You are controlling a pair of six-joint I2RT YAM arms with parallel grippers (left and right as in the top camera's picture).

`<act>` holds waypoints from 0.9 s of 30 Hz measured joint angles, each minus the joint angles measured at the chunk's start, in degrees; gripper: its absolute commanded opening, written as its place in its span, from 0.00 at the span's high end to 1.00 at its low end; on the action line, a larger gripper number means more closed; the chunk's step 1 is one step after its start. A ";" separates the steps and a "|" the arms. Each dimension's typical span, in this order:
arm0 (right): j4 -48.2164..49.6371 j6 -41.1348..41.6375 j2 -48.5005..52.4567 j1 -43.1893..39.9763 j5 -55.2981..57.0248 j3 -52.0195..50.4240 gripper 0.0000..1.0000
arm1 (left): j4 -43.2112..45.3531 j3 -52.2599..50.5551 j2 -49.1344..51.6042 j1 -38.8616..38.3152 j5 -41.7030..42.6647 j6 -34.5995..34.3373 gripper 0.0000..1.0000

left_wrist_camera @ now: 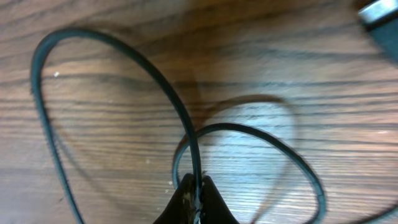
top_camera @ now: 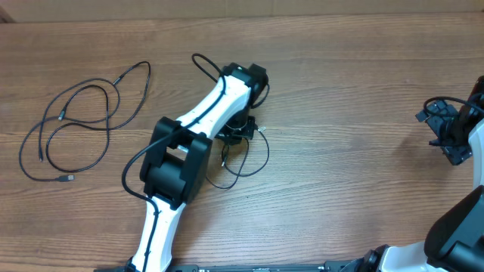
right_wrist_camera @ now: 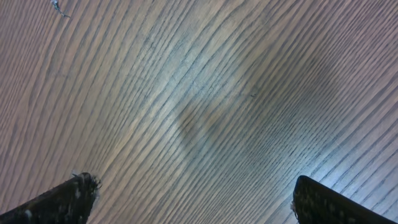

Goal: Untangle cables

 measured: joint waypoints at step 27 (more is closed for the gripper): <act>0.00 0.00 0.00 -0.02 0.00 0.00 0.00 | -1.75 1.29 0.00 1.36 23.45 11.32 0.58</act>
